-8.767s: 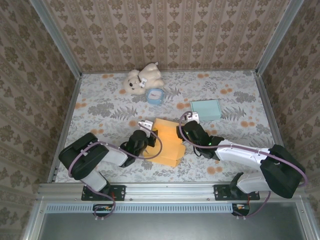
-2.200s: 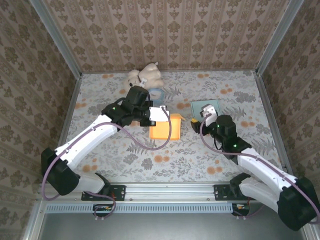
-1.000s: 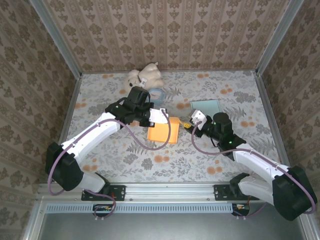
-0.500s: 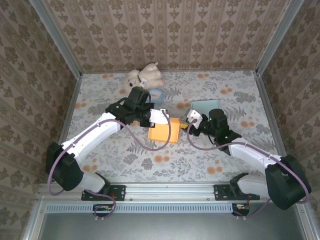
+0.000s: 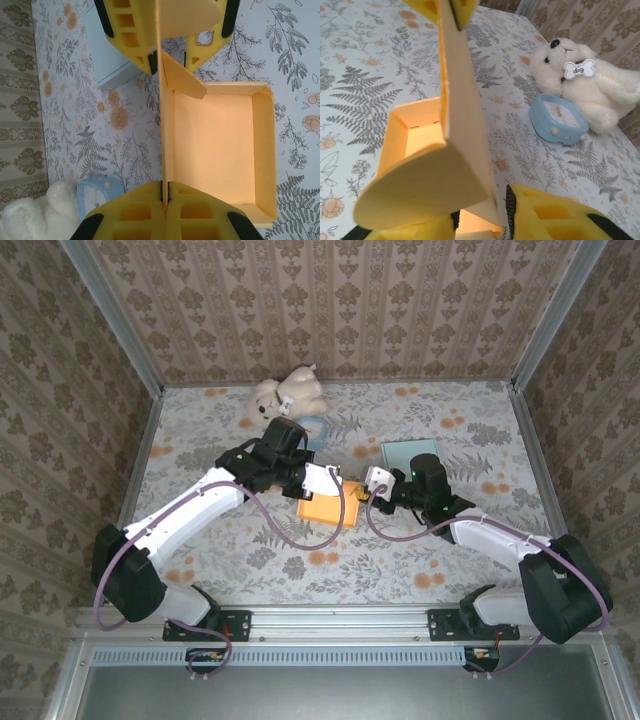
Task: Fold the paper box
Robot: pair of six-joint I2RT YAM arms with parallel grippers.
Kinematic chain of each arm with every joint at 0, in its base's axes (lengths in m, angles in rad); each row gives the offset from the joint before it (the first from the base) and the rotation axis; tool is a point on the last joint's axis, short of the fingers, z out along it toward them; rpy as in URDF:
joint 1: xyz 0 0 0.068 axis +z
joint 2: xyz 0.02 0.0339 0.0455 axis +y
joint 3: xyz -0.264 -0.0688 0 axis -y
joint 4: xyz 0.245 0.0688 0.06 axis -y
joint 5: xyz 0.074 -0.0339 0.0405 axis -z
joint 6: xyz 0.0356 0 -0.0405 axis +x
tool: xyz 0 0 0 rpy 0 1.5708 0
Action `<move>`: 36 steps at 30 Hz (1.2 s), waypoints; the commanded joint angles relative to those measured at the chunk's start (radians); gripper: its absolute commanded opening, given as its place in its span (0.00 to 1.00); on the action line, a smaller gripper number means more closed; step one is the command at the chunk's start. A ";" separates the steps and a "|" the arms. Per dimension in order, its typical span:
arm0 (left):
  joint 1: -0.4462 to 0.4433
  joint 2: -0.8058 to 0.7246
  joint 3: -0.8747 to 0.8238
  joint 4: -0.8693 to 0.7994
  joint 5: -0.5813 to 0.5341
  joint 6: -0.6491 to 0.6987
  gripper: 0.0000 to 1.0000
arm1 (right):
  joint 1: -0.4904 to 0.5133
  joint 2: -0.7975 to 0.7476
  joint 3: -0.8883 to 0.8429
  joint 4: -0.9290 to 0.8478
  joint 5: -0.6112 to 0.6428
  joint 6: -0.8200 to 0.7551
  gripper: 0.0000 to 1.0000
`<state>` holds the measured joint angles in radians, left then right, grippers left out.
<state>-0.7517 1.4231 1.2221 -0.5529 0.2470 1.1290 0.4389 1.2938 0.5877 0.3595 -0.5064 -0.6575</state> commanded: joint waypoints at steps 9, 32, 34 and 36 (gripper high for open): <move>-0.088 -0.018 0.012 -0.024 0.022 0.044 0.00 | 0.017 -0.003 0.039 -0.016 -0.075 -0.060 0.17; 0.022 -0.344 -0.302 0.674 0.004 -0.807 0.51 | 0.016 0.017 -0.003 0.015 -0.009 -0.071 0.00; 0.064 -0.384 -0.296 0.661 -0.178 -1.055 0.58 | 0.015 0.023 -0.001 0.011 -0.015 -0.074 0.00; 0.111 -0.387 -0.245 0.526 -0.358 -1.301 0.76 | 0.016 0.028 0.001 0.006 -0.018 -0.077 0.00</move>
<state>-0.6895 1.0508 0.9360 -0.0181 0.1242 0.2977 0.4500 1.3075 0.5884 0.3420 -0.5156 -0.7124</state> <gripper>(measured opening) 0.709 0.054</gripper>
